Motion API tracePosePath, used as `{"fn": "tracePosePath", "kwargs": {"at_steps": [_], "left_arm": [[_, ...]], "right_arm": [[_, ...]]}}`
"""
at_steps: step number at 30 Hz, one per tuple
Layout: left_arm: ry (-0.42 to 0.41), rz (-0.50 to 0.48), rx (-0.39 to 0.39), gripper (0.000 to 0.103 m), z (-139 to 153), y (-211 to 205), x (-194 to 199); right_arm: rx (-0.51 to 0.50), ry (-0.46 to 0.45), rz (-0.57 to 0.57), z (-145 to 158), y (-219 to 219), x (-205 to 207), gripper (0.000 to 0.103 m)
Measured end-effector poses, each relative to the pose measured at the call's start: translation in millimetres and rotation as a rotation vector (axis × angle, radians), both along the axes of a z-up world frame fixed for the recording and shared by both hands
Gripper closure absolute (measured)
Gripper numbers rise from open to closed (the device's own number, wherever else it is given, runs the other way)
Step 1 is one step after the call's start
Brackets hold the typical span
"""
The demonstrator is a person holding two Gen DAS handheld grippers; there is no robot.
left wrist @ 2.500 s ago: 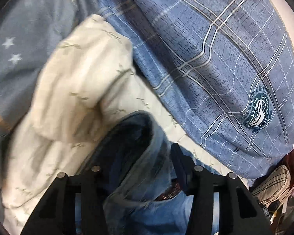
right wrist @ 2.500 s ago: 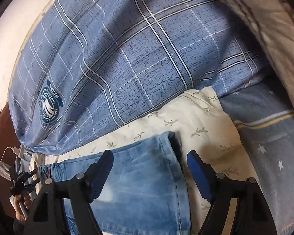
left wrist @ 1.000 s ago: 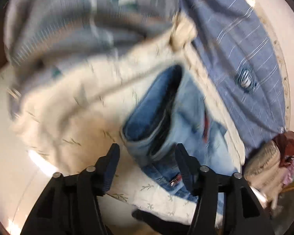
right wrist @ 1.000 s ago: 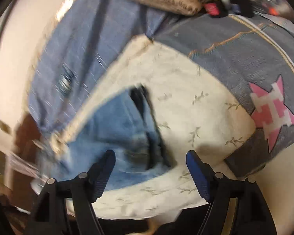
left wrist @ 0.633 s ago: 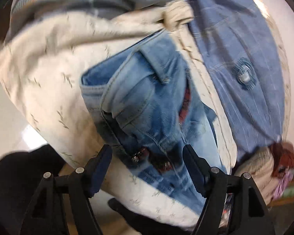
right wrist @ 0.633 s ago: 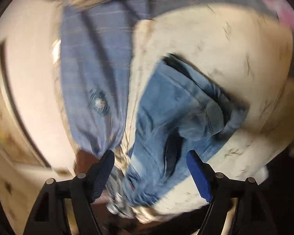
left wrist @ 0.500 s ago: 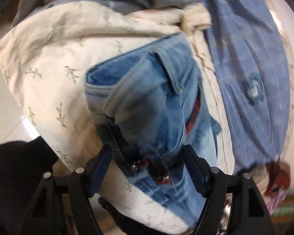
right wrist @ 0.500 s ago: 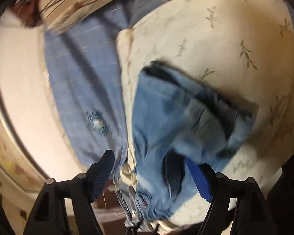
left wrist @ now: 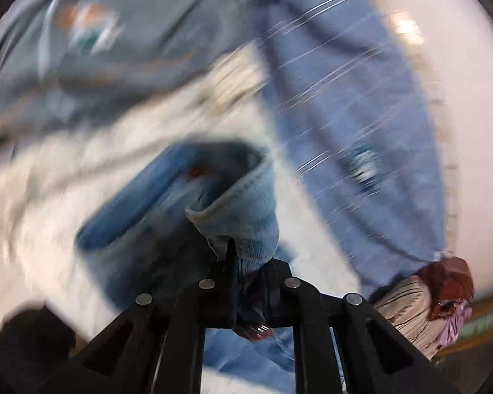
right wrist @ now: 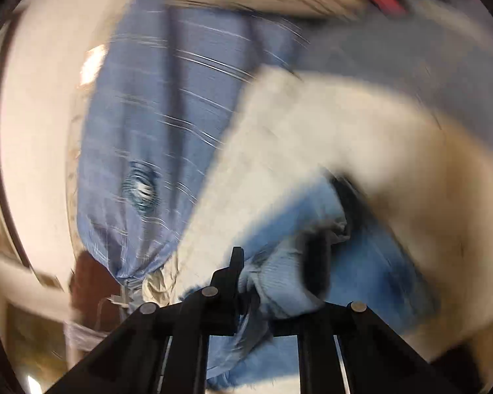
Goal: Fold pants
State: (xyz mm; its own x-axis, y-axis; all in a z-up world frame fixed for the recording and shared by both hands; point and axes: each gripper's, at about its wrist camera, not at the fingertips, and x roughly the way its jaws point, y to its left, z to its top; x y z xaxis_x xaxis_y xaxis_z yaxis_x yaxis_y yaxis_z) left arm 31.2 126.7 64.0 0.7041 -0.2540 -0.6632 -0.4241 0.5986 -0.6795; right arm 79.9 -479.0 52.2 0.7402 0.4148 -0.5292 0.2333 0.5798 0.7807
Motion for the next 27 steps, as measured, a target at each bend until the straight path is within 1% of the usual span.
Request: {"fn": "tracePosePath", "kwargs": {"at_steps": [1,2,3,4,5,6,7,8,9,10,11,12,13,14,15,17,19,20,21,22,23,24,25,26,27], "left_arm": [[-0.037,-0.001,0.041,0.092,8,-2,-2],[-0.081,-0.02,0.062,0.092,8,-3,-10],[-0.09,-0.048,0.078,0.092,2,-6,-17],[-0.077,-0.065,0.097,0.091,-6,-7,-23],[-0.026,-0.084,0.117,0.091,-27,-8,-33],[0.03,-0.09,0.113,0.089,-49,-8,-38],[0.077,-0.094,0.106,0.087,-65,-10,-38],[0.176,-0.095,0.086,0.085,-92,-7,-42],[0.275,-0.079,0.031,0.076,-121,0,-48],[0.315,-0.048,-0.027,0.067,-135,7,-55],[0.314,-0.018,-0.079,0.065,-141,15,-59],[0.303,-0.014,-0.096,0.055,-138,19,-61],[0.307,-0.015,-0.064,0.043,-130,20,-61],[0.295,-0.005,-0.017,0.04,-118,21,-62],[0.253,0.003,0.027,0.039,-102,21,-65],[0.218,-0.01,0.089,0.038,-79,21,-71],[0.179,0.025,0.187,0.038,-50,16,-81],[0.146,0.017,0.245,0.038,-38,8,-81],[0.108,-0.021,0.305,0.038,-25,-2,-79],[0.074,-0.072,0.355,0.038,-16,-14,-72],[0.06,-0.102,0.382,0.038,-12,-17,-65],[0.043,-0.151,0.425,0.038,-9,-30,-57],[0.031,-0.199,0.453,0.037,-10,-40,-51],[0.023,-0.257,0.479,0.037,-15,-53,-46],[0.039,-0.298,0.514,0.037,-24,-66,-37]], "right_arm": [[-0.029,-0.035,-0.002,15,1,4,0.091],[-0.044,-0.06,-0.003,26,1,0,0.091],[-0.055,-0.09,-0.004,33,3,-8,0.091],[-0.062,-0.092,-0.005,29,3,-17,0.091],[-0.061,-0.075,-0.006,17,1,-31,0.091],[-0.048,-0.024,-0.004,-13,-1,-50,0.091],[-0.031,0.025,-0.003,-38,-1,-61,0.089],[0.003,0.104,-0.016,-74,-3,-76,0.088],[0.034,0.168,-0.025,-100,-4,-83,0.088],[0.06,0.215,-0.031,-117,-6,-89,0.086],[0.111,0.26,-0.046,-133,-9,-96,0.082],[0.175,0.284,-0.064,-140,-13,-100,0.081],[0.182,0.262,-0.071,-134,-16,-101,0.064],[0.144,0.226,-0.068,-124,-17,-101,0.03],[0.075,0.19,-0.05,-109,-16,-98,0.023],[-0.019,0.18,-0.049,-92,-15,-100,0.022],[-0.082,0.159,-0.084,-75,-20,-109,0.022],[-0.108,0.135,-0.11,-67,-24,-111,0.022],[-0.155,0.102,-0.116,-55,-26,-107,0.022],[-0.191,0.09,-0.096,-47,-27,-100,0.022],[-0.209,0.088,-0.051,-42,-26,-87,0.022],[-0.221,0.095,0.019,-40,-25,-68,0.022],[-0.25,0.111,0.066,-41,-23,-51,0.022],[-0.298,0.147,0.105,-46,-20,-31,0.022],[-0.32,0.186,0.146,-54,-17,-13,0.022]]}}
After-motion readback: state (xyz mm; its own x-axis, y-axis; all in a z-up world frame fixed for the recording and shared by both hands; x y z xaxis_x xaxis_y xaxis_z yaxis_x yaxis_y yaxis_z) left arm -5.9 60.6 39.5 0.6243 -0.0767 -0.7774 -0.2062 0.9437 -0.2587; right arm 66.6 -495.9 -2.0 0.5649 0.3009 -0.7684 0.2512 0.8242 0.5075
